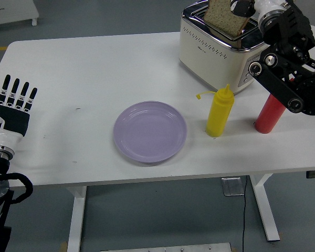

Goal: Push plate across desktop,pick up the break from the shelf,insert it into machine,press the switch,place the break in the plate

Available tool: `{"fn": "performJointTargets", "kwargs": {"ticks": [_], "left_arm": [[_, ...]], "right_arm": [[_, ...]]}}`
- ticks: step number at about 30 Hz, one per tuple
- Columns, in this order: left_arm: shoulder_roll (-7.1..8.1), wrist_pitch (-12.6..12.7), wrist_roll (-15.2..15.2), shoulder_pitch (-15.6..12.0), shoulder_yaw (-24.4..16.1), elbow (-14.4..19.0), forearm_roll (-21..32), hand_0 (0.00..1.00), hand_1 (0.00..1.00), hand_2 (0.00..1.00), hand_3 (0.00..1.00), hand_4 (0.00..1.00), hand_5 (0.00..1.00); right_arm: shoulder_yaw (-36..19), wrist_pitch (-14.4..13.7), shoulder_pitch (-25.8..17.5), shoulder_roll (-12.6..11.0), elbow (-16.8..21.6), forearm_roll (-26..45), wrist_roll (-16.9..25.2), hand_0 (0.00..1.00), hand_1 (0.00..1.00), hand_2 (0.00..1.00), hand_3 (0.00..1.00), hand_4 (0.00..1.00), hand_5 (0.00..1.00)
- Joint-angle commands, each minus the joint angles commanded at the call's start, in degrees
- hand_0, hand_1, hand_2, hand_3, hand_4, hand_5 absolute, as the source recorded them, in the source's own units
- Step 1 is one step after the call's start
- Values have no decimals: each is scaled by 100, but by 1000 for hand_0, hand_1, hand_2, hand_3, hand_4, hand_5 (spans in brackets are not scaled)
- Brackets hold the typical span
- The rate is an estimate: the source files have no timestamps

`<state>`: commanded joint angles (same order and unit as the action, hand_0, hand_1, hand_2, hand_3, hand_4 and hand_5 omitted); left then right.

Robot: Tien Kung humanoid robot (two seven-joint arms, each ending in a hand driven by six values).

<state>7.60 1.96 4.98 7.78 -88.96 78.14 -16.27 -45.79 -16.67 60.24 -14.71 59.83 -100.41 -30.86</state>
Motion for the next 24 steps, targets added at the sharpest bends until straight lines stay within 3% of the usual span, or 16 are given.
{"fn": "performJointTargets", "kwargs": {"ticks": [5, 6, 9, 11, 12, 17, 18, 23, 24], "left_arm": [[2, -1, 0, 2, -9, 1, 0, 831, 872, 931, 825, 627, 998], [1, -1, 0, 3, -6, 0, 1, 830, 872, 931, 824, 627, 998], [1, -2, -1, 6, 3, 0, 1, 830, 872, 931, 824, 627, 998], [1, -2, -1, 6, 2, -1, 1, 830, 872, 931, 824, 627, 998], [2, -2, -1, 5, 1, 0, 0, 830, 872, 930, 823, 627, 998], [4, -2, 0, 3, -8, 6, -1, 830, 872, 930, 823, 627, 998], [5, -2, 0, 3, -9, 7, -1, 830, 872, 931, 822, 627, 998], [6, -2, 0, -1, -19, 16, -2, 830, 872, 931, 822, 627, 998], [7, -2, 0, -2, -24, 18, -3, 830, 871, 931, 821, 627, 998]], "right_arm": [[-2, 68, -4, -1, -13, -33, 9, 464, 566, 720, 801, 676, 191], [-6, 73, -5, -1, -16, -38, 15, 526, 618, 804, 875, 725, 218], [-27, 60, -7, -6, -16, -52, 44, 526, 618, 804, 875, 725, 218], [-50, 11, -13, -14, -2, -53, 74, 526, 618, 804, 875, 725, 218], [-62, -17, -18, -22, 9, -52, 86, 599, 678, 879, 929, 750, 242], [-159, -231, -60, -111, 132, -57, 96, 599, 678, 879, 929, 750, 242], [-185, -300, -76, -139, 171, -53, 90, 579, 659, 851, 878, 742, 260], [-327, -674, -214, -341, 437, 19, 27, 579, 659, 851, 878, 742, 260], [-378, -763, -272, -421, 531, 54, 37, 465, 552, 705, 725, 566, 288]]}}
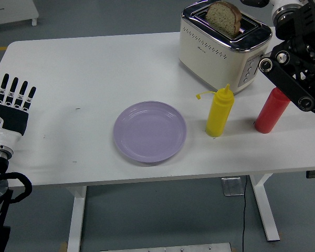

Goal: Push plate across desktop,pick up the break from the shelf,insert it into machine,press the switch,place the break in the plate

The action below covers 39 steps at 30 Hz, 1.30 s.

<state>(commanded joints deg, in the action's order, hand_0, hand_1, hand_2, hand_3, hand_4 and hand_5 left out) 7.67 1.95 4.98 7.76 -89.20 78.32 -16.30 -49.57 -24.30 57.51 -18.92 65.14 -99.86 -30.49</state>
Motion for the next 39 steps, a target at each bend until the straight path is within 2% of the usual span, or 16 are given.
{"fn": "performJointTargets", "kwargs": {"ticks": [6, 7, 12, 13, 15, 20, 24, 25, 30, 31, 36, 37, 39], "left_arm": [[7, -6, -5, -2, -43, 18, -8, 830, 871, 931, 821, 627, 998], [10, -6, -5, -7, -58, 22, -10, 829, 871, 930, 820, 627, 998], [22, -8, -6, -34, -134, 41, -18, 829, 871, 930, 820, 627, 998], [25, -9, -6, -38, -149, 46, -20, 829, 871, 930, 820, 626, 998], [30, -11, -6, -47, -174, 53, -23, 829, 871, 930, 820, 626, 998], [40, -12, -8, -85, -232, 70, -27, 829, 871, 930, 820, 627, 998], [46, -11, -7, -118, -270, 78, -30, 829, 871, 930, 820, 627, 998], [47, -11, -7, -126, -278, 79, -30, 831, 871, 930, 819, 627, 998], [51, -7, -6, -165, -308, 82, -32, 831, 871, 930, 819, 627, 998], [51, -6, -6, -173, -311, 82, -32, 831, 870, 930, 819, 628, 998], [53, -3, -7, -188, -313, 79, -34, 831, 870, 930, 819, 628, 998], [53, -3, -7, -189, -313, 78, -34, 832, 870, 930, 819, 628, 998], [53, -3, -7, -193, -312, 77, -35, 832, 870, 930, 819, 628, 998]], "right_arm": [[-293, 25, -355, -495, 489, 424, 490, 465, 552, 705, 725, 566, 288], [-349, 86, -427, -586, 575, 480, 610, 457, 542, 672, 673, 479, 330], [-566, 480, -763, -1061, 962, 536, 1066, 457, 542, 672, 673, 479, 330], [-599, 588, -854, -1172, 1042, 509, 1135, 461, 547, 663, 652, 466, 363], [-648, 812, -1019, -1392, 1160, 425, 1252, 461, 547, 663, 652, 466, 363], [-672, 1199, -1352, -1782, 1269, 276, 1460, 493, 566, 659, 637, 458, 394], [-646, 1389, -1532, -1958, 1246, 313, 1625, 493, 566, 659, 637, 458, 394], [-638, 1412, -1565, -1987, 1229, 334, 1664, 499, 569, 652, 618, 414, 403], [-624, 1552, -1700, -2101, 1057, 473, 1981, 499, 569, 652, 618, 414, 403], [-613, 1605, -1718, -2121, 989, 525, 2096, 493, 567, 637, 586, 295, 372], [-533, 1751, -1745, -2149, 752, 623, 2395, 493, 567, 637, 586, 295, 372], [-522, 1765, -1746, -2149, 725, 633, 2424, 498, 561, 620, 567, 242, 342], [-471, 1798, -1735, -2140, 642, 645, 2506, 498, 561, 620, 567, 242, 342]]}}
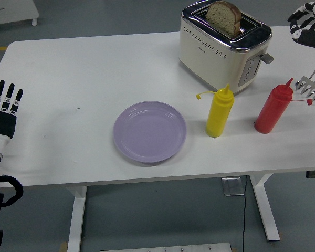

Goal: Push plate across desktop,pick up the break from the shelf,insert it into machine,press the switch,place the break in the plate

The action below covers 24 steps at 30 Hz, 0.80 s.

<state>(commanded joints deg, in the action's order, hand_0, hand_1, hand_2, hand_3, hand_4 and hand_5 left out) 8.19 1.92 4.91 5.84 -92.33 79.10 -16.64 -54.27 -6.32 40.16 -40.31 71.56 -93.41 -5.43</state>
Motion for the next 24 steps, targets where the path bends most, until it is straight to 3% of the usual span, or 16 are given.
{"fn": "performJointTargets", "kwargs": {"ticks": [11, 24], "left_arm": [[-8, 5, -2, -3, 23, -9, -2, 833, 870, 930, 819, 627, 998], [-14, 11, -7, 29, 26, -12, -5, 832, 870, 931, 820, 625, 998]], "right_arm": [[278, 128, 69, 135, -499, 251, 467, 503, 562, 617, 560, 248, 329], [429, 263, 131, 217, -671, 393, 536, 506, 563, 616, 559, 226, 300]]}}
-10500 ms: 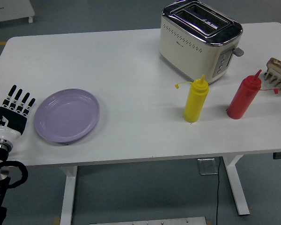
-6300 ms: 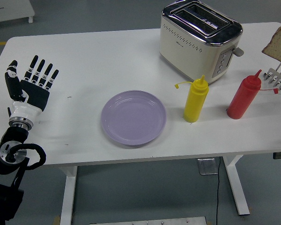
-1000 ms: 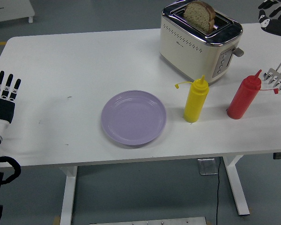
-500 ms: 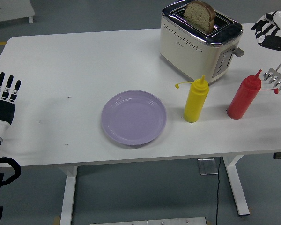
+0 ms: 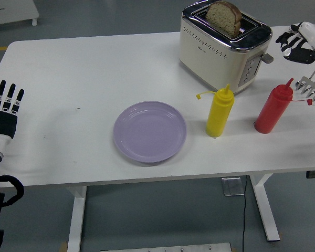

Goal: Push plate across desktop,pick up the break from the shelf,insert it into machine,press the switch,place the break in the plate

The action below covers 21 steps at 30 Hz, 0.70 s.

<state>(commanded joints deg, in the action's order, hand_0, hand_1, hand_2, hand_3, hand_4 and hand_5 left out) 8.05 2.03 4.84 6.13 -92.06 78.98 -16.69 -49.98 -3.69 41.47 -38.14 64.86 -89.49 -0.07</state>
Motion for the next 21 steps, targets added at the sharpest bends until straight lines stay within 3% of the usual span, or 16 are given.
{"fn": "performJointTargets", "kwargs": {"ticks": [21], "left_arm": [[-2, 6, -5, 13, -2, -1, -3, 832, 871, 931, 821, 626, 998]], "right_arm": [[318, 205, 170, 129, -234, -25, -65, 513, 570, 614, 552, 204, 260]]}}
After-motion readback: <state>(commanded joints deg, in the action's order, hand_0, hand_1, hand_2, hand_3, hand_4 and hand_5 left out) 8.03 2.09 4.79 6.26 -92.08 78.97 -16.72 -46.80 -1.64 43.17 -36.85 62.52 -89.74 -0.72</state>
